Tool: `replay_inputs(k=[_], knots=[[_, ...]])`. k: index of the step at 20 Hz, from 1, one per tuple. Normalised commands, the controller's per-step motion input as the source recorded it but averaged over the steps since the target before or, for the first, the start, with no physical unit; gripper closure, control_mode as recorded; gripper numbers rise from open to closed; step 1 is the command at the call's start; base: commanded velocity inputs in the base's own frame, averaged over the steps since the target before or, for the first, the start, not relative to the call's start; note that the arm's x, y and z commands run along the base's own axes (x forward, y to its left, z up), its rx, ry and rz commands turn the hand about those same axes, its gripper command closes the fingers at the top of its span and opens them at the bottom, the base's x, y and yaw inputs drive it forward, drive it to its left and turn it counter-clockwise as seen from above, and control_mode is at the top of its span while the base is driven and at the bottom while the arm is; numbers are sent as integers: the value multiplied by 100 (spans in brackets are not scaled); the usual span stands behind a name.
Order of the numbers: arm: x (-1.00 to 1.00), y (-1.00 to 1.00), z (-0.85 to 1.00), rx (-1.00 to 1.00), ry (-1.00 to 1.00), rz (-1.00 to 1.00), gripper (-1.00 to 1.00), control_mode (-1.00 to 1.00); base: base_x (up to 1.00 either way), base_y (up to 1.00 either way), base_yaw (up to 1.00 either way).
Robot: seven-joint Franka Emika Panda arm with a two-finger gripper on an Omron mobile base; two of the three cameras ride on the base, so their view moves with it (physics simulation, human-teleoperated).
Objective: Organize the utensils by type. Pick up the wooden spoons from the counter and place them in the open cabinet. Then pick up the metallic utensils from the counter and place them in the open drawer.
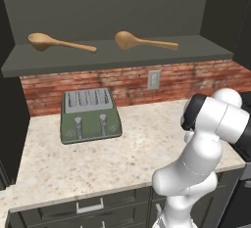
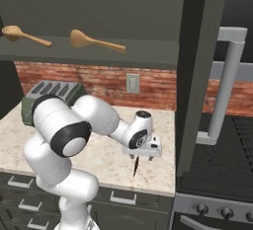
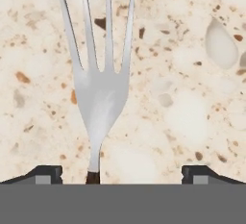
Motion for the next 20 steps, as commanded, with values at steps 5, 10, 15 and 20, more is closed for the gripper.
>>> replay_inputs(k=[5, 10, 15, 20], knots=[[-3, 1, -7, 0, 0, 0, -100, -100, 0, 0, 0], [0, 8, -24, 0, 0, 0, -100, -100, 0, 0, 0], [0, 10, -36, 0, 0, 0, 100, -100, 0, 0, 0], [-1, 9, -48, 0, 0, 0, 100, -100, 0, 0, 0]])
